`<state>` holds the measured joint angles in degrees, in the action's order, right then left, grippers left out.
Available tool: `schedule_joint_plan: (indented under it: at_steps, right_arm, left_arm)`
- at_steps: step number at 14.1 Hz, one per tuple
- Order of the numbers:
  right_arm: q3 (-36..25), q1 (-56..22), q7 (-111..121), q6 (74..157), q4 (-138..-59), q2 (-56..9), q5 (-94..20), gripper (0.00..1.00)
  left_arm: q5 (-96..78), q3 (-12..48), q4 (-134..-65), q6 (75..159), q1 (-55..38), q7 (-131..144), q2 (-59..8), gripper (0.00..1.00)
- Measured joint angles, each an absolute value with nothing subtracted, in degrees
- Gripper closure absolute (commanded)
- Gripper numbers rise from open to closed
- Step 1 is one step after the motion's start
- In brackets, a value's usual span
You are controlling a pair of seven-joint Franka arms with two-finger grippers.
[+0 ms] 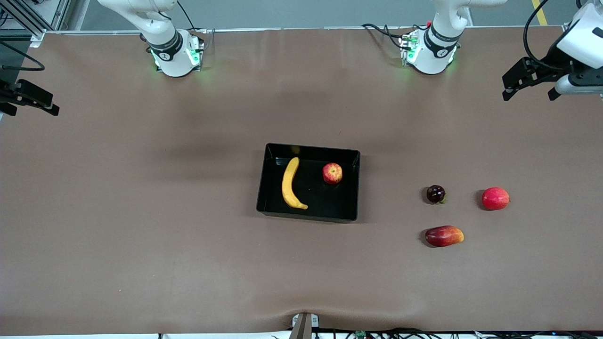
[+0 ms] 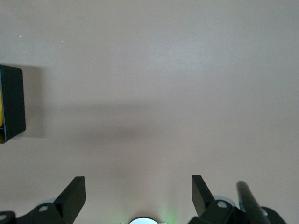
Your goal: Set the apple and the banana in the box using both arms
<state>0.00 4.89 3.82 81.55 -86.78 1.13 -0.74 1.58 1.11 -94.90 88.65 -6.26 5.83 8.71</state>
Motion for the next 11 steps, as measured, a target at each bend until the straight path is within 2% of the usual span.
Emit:
schedule_joint_plan:
  at_steps: [11]
  right_arm:
    - [0.1, 4.9, 3.8, 81.5, -86.8, 1.1, -0.7, 0.00]
  left_arm:
    - [1.6, 1.0, -93.7, 88.1, -6.1, 5.8, 8.2, 0.00]
